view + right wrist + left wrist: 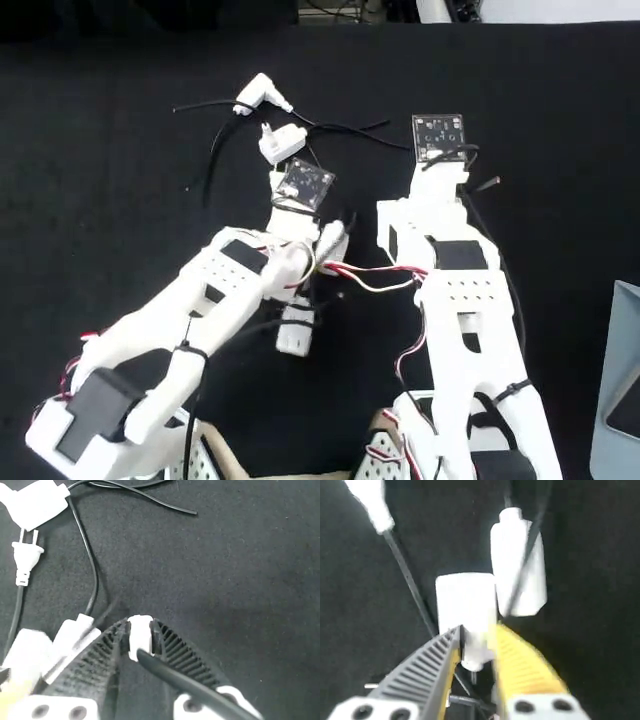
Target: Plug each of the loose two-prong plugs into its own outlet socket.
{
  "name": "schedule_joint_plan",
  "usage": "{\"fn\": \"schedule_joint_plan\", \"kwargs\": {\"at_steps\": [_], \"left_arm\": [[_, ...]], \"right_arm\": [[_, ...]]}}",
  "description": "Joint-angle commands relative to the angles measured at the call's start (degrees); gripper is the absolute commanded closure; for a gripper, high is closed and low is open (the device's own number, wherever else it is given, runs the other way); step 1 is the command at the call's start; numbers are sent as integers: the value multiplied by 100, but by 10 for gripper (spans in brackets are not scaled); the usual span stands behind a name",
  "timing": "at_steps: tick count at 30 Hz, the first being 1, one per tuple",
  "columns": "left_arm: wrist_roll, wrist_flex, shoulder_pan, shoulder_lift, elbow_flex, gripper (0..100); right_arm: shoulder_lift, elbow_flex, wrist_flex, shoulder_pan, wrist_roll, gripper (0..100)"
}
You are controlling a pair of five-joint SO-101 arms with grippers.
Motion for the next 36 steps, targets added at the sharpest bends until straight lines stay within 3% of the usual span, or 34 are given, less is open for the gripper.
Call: {"fn": "schedule_joint_plan", "kwargs": {"at_steps": [1, 7, 13, 18, 21, 26, 36], "left_arm": [[-607, 703, 13, -633, -286, 972], [-1011, 1785, -523, -1952, -576, 971], [-1793, 2048, -1068, -2382, -426, 937], [-1020, 1705, -1051, -2382, 66, 723], [-677, 1037, -1051, -2338, 409, 691], [-633, 343, -866, -1530, 479, 691], [-633, 308, -752, 782, -831, 702]], "right_arm": [[-4, -286, -70, 79, -9, 986], [-4, -286, -70, 79, -9, 986], [-4, -286, -62, 53, -9, 986], [-4, -286, -62, 53, -9, 986], [-4, -286, -62, 53, -9, 986], [-4, -277, -62, 53, -9, 986], [-4, -233, -70, 53, 0, 986]]}}
